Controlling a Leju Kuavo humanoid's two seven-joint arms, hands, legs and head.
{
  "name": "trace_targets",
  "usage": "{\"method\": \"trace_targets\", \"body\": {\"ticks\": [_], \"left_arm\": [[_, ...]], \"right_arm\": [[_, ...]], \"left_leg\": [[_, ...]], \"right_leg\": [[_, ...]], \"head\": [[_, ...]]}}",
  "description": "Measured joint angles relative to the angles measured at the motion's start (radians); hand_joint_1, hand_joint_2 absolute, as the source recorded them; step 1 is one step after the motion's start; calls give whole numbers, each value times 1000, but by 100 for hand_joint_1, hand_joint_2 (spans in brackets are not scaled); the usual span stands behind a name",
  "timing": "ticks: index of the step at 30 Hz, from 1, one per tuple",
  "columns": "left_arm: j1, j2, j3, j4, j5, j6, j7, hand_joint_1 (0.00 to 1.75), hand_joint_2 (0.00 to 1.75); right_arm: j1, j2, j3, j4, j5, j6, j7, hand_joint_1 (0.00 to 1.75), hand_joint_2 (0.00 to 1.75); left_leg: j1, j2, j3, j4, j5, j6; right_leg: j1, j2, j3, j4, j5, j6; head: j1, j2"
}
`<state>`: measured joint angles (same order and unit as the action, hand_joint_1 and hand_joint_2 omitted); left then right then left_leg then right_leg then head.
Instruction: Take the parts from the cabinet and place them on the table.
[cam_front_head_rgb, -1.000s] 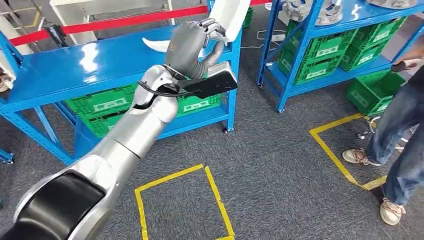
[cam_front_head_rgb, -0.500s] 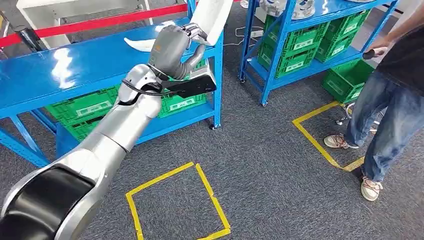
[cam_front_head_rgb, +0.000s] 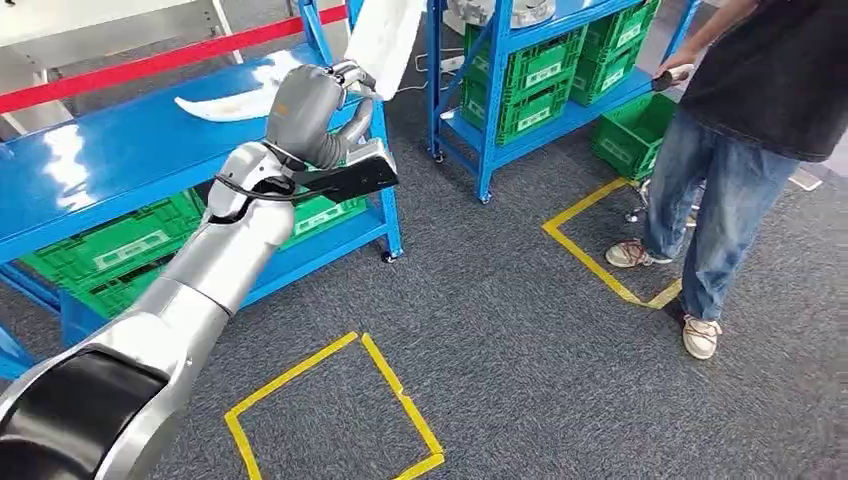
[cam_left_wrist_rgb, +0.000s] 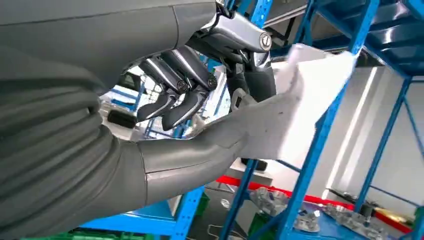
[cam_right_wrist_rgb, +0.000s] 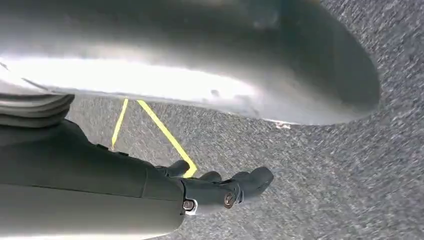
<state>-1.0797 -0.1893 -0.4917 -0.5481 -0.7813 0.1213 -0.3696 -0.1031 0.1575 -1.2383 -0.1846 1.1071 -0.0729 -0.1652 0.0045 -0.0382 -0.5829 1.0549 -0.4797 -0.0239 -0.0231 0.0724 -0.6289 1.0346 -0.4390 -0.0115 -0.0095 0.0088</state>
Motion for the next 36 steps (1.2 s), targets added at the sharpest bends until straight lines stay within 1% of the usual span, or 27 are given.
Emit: {"method": "trace_targets", "body": {"ticks": [1, 4, 5, 6, 7, 8, 9, 10, 11, 12, 14, 15, 16, 20, 21, 22, 23, 25, 26, 27, 28, 29, 30, 31, 32, 35, 36], "left_arm": [[0, 5, 0, -4, 0, -1, 0, 175, 175], [7, 5, 0, -18, 0, -6, 0, 175, 175], [8, 5, 0, -21, 0, -7, 0, 175, 175], [8, 4, 1, -27, 0, -8, 3, 175, 175], [8, 4, 2, -33, 0, -12, 5, 175, 175], [9, 7, 6, -37, 0, -14, 9, 175, 175], [14, 11, 11, -39, 0, -18, 10, 175, 175], [18, 14, 12, -42, 0, -25, 11, 175, 175], [23, 15, 12, -43, 0, -27, 12, 175, 175], [27, 16, 12, -46, 0, -31, 13, 175, 175], [30, 20, 13, -53, 0, -32, 16, 175, 175], [29, 22, 16, -57, 0, -31, 18, 175, 175], [29, 26, 16, -61, 0, -32, 18, 175, 175], [28, 29, 17, -70, -1, -34, 18, 175, 175], [28, 29, 17, -74, -1, -34, 19, 175, 175], [26, 32, 17, -76, 0, -35, 19, 175, 175], [25, 37, 17, -77, 2, -40, 19, 175, 175], [30, 41, 17, -76, 4, -47, 18, 175, 175], [32, 42, 17, -76, 4, -50, 18, 175, 175], [33, 42, 17, -76, 4, -52, 16, 175, 175], [33, 42, 17, -77, 4, -53, 16, 175, 175], [30, 42, 17, -77, 6, -53, 18, 175, 175], [28, 43, 17, -78, 6, -55, 15, 175, 175], [26, 46, 17, -79, 8, -56, 14, 175, 175], [25, 44, 17, -81, 10, -59, 12, 175, 175], [25, 42, 17, -84, 11, -66, 10, 175, 175], [22, 38, 17, -85, 15, -67, 12, 175, 175]], "right_arm": [[-2, 0, 2, 0, 4, 2, -3, 0, 0], [0, 0, 8, 0, 7, 7, -5, 0, 0], [1, 0, 9, 0, 8, 7, -4, 0, 0], [1, 0, 11, 0, 10, 7, -4, 0, 0], [-1, 0, 15, 0, 13, 6, -3, 0, 0], [-3, 0, 17, 0, 14, 6, -3, 0, 0], [-4, 0, 19, 0, 17, 6, -2, 0, 0], [-3, 0, 22, 0, 19, 6, -2, 0, 0], [-2, 0, 23, 0, 21, 6, 0, 0, 0], [-2, -1, 22, 0, 22, 6, 2, 0, 0], [-2, -2, 23, 0, 24, 6, 2, 0, 0], [-2, -3, 24, 0, 24, 6, 2, 0, 0], [-4, -3, 26, 0, 24, 6, 2, 0, 0], [-1, -3, 29, 0, 24, 8, 2, 0, 0], [-1, -3, 29, 0, 24, 8, 2, 0, 0], [-2, -3, 30, 0, 24, 8, 2, 0, 0], [-3, -3, 30, 0, 23, 9, 1, 0, 0], [-4, -3, 30, 0, 21, 10, 0, 0, 0], [-3, -3, 30, 0, 19, 10, 0, 0, 0], [-2, -3, 30, 0, 18, 10, 1, 0, 0], [-1, -3, 30, 0, 17, 10, 1, 0, 0], [0, -3, 30, 0, 16, 10, 1, 0, 0], [-1, -3, 30, 0, 16, 10, 1, 0, 0], [-1, -3, 30, 0, 16, 10, 2, 0, 0], [-4, -3, 30, 0, 16, 9, 2, 0, 0], [1, -3, 30, 0, 16, 10, 2, 0, 0], [2, -5, 30, 0, 17, 10, 2, 0, 0]], "left_leg": [[0, -29, 15, -25, -13, 2], [-8, -7, 10, -24, -7, 14], [0, 4, 13, -36, 1, 24], [2, 17, 15, -41, 7, 31], [1, 23, 13, -43, 9, 40], [0, 33, 11, -42, 9, 41], [-2, 46, 11, -41, 8, 43], [-3, 57, 9, -40, 7, 44], [-4, 67, 7, -38, 7, 45], [-4, 76, 6, -36, 6, 45], [-4, 92, 6, -30, 2, 41], [-5, 102, 6, -24, -3, 35], [-15, 108, 2, -19, -8, 28], [-16, 136, 7, -23, -9, 11], [-11, 124, 1, -15, -18, 3], [-8, 86, -10, 15, -44, -2], [-5, 59, -40, 85, -87, -7], [-1, 44, -106, 234, -150, -13], [-1, 43, -126, 276, -156, -14], [-1, 43, -123, 269, -139, -13], [1, 41, -99, 217, -101, -12], [2, 35, -57, 132, -53, -9], [5, 16, -18, 47, -14, -8], [11, -38, 6, -4, -23, -6], [10, -48, 12, -22, -17, -5], [-1, -24, 9, -20, -11, 13], [9, -9, 13, -34, -1, 25]], "right_leg": [[4, 8, -7, 1, 3, 10], [-7, 31, -12, -12, 17, 31], [-1, 38, -14, -14, 20, 39], [-2, -1, -19, 0, 10, 38], [3, -39, -39, 37, -19, 40], [3, -56, -71, 107, -58, 44], [2, -61, -113, 202, -100, 47], [2, -63, -146, 274, -125, 49], [2, -64, -158, 304, -127, 50], [2, -65, -145, 280, -105, 49], [3, -75, -66, 139, -38, 46], [5, -114, 0, 27, -3, 43], [15, -141, 7, 10, -20, 33], [11, -102, -4, 3, -9, 14], [5, -95, -1, -4, -3, 6], [4, -89, -1, -6, -1, 0], [4, -81, -3, -6, 1, -3], [4, -59, -5, -6, 2, -4], [4, -48, -6, -4, 2, -4], [3, -37, -7, -3, 2, -4], [2, -26, -7, 0, 3, -3], [2, -14, -7, 1, 3, -2], [1, -6, -6, 2, 3, 1], [-2, 3, -10, 1, 7, 8], [4, 13, -18, 5, 10, 18], [-7, 40, -24, -12, 27, 45], [-7, 31, -27, -8, 25, 46]], "head": [[1, 0], [0, 0], [1, 0], [1, 0], [9, 0], [13, 0], [13, 0], [13, 0], [13, 0], [14, 0], [15, 0], [16, 0], [16, 0], [11, 0], [12, 0], [7, 0], [3, 0], [2, 0], [2, 0], [2, 0], [0, 0], [0, 0], [0, 0], [0, 0], [-1, 0], [1, 0], [2, 0]]}}
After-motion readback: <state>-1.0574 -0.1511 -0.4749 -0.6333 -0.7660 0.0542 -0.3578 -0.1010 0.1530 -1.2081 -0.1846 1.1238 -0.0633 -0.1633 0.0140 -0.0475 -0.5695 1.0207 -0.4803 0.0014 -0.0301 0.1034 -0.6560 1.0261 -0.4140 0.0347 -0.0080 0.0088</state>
